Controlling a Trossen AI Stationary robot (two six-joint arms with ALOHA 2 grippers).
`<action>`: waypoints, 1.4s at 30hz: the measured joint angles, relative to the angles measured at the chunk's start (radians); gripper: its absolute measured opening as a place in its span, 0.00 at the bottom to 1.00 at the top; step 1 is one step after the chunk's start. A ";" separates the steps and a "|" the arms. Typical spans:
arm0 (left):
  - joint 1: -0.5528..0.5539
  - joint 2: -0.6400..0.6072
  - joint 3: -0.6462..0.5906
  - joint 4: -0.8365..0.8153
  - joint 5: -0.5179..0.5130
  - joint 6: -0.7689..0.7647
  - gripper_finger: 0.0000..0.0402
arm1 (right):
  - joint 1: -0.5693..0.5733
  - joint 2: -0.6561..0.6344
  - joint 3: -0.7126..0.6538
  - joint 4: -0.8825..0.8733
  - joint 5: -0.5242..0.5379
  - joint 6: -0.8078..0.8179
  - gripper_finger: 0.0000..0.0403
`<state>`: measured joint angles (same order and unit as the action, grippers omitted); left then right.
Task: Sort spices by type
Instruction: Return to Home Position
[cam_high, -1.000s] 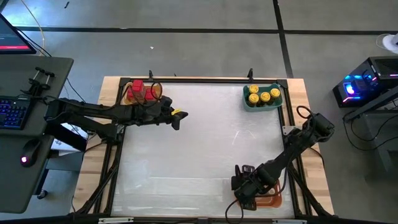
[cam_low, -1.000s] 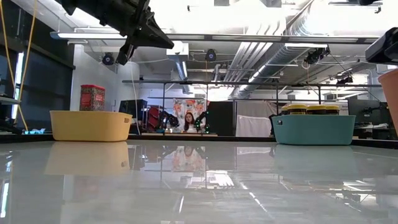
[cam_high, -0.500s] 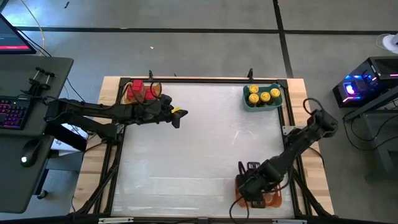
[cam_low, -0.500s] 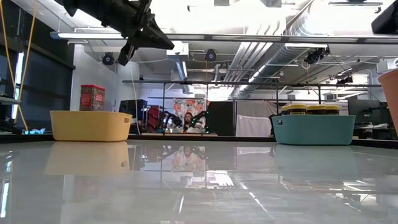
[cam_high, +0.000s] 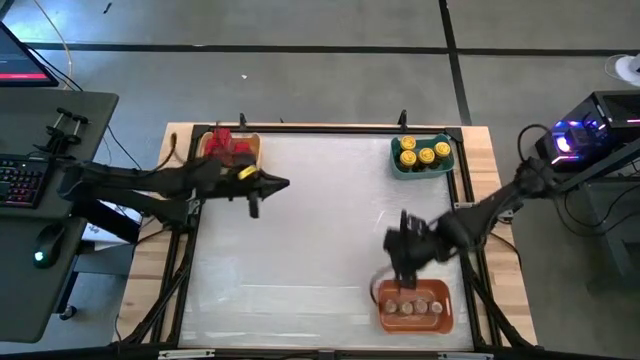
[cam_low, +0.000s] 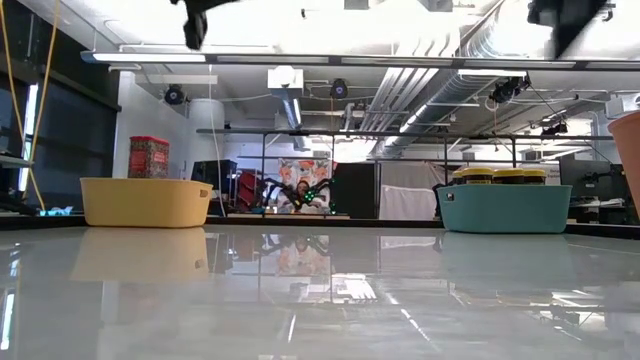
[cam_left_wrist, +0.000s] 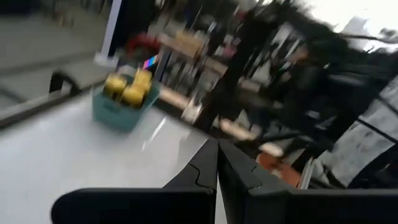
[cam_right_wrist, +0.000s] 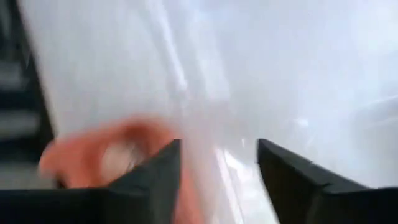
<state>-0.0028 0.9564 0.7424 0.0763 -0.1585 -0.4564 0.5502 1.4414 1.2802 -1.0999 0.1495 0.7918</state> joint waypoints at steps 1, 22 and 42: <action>-0.028 -0.021 -0.024 0.043 -0.034 0.018 0.00 | -0.036 -0.015 0.000 0.008 0.029 -0.013 0.46; -0.062 -0.215 -0.729 0.945 -0.092 -0.064 0.00 | -0.265 -0.426 -0.002 0.013 0.194 0.024 0.00; 0.003 -0.263 -0.730 0.781 -0.034 -0.248 0.00 | -0.491 -0.832 -0.899 1.194 0.070 -0.239 0.00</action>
<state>-0.0002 0.6933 0.0124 0.8578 -0.1928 -0.7040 0.0590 0.6095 0.3808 0.0940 0.2194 0.5526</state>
